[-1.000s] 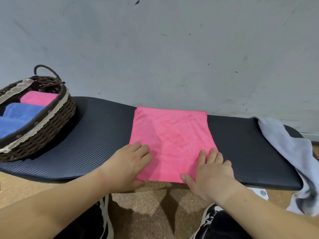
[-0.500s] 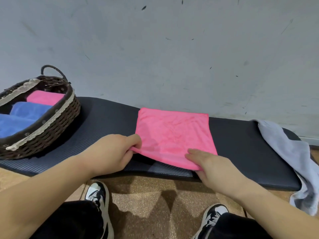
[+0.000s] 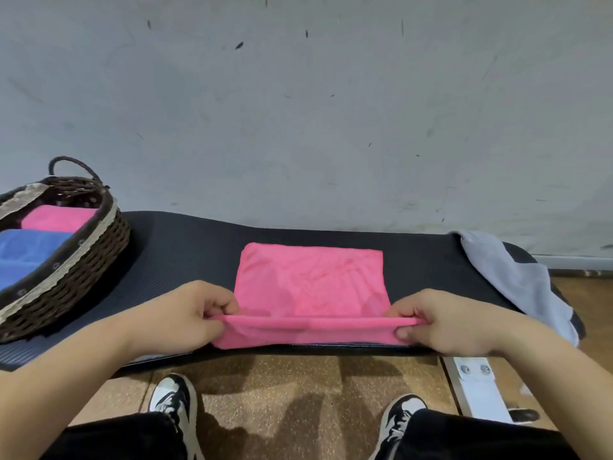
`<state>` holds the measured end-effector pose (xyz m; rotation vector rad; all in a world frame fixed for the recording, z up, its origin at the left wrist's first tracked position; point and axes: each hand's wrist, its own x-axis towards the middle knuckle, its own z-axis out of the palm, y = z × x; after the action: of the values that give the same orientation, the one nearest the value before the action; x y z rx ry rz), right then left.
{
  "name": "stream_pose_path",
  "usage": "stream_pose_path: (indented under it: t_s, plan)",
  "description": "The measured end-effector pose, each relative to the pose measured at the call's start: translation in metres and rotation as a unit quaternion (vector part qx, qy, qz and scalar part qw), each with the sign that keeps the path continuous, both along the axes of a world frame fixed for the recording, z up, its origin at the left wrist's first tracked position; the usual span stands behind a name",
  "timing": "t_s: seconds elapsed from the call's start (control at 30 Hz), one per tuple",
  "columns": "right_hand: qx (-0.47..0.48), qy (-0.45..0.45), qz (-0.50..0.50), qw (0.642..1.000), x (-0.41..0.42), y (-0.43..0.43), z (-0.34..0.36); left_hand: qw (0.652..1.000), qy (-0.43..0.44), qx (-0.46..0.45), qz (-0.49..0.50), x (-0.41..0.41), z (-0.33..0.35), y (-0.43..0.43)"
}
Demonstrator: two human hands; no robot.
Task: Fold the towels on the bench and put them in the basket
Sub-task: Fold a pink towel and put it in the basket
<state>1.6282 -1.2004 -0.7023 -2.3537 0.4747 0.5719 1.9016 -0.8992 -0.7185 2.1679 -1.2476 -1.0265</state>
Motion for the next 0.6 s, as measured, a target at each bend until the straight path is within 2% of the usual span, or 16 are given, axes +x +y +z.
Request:
stream_pose_path:
  t_s: [0.1,0.17,0.27,0.4,0.47,0.6]
  plan:
    - [0.105,0.011,-0.025,0.994,0.000,-0.009,0.004,0.997,0.077,-0.007,0.028,0.001,0.004,-0.004]
    - [0.180,-0.021,-0.095,0.979,0.006,-0.014,0.001,0.992,0.104,-0.034,0.062,0.004,0.007,-0.008]
    - [0.215,-0.111,-0.231,0.942,0.023,-0.021,-0.010,0.985,0.092,-0.076,0.128,0.014,0.007,-0.018]
    - [0.125,-0.148,-0.295,0.936,0.049,-0.034,-0.030,0.973,0.009,-0.096,0.209,0.027,-0.001,-0.039]
    - [0.068,-0.154,-0.299,0.939,0.061,-0.041,-0.038,0.969,-0.050,-0.096,0.220,0.034,-0.006,-0.052]
    - [-0.019,-0.144,-0.300,0.943,0.080,-0.054,-0.052,0.964,-0.100,-0.088,0.228,0.049,-0.022,-0.076]
